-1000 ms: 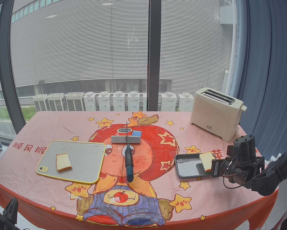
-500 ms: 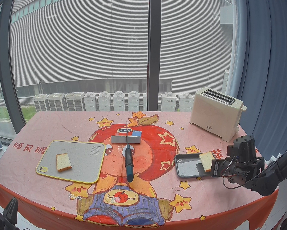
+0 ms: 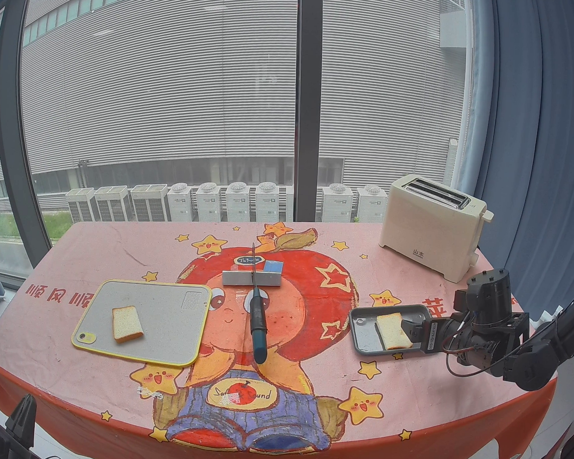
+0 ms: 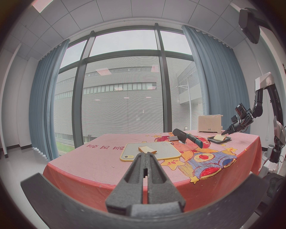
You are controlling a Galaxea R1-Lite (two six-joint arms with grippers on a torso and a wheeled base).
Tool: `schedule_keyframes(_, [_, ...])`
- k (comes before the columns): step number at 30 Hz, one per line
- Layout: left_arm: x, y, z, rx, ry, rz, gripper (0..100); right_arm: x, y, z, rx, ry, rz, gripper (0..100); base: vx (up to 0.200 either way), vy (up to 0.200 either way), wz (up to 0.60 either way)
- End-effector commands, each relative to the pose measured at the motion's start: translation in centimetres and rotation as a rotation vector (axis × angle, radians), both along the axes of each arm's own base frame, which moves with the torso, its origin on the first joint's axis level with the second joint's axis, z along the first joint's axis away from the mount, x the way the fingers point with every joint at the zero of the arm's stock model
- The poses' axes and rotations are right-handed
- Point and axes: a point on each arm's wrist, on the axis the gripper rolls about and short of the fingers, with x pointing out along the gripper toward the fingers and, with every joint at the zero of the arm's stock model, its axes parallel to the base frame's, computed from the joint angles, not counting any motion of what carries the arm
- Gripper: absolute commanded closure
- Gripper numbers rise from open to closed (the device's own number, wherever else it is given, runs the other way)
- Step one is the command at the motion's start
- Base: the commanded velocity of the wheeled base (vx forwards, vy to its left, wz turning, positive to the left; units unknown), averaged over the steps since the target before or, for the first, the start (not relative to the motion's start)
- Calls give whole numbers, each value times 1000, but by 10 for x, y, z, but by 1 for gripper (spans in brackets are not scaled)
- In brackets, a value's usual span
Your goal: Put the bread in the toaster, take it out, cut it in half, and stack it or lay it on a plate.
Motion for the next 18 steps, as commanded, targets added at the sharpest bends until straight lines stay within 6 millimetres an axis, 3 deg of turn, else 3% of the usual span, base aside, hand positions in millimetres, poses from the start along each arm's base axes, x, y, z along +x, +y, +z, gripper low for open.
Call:
schedule_keyframes(1, [0, 0, -5, 0, 1, 0, 100, -1, 0, 1, 1, -3, 1, 0, 0, 0, 0])
schedule_keyframes(18, [0, 0, -5, 0, 1, 0, 100, -2, -1, 1, -7, -1, 5, 0, 0, 0, 0])
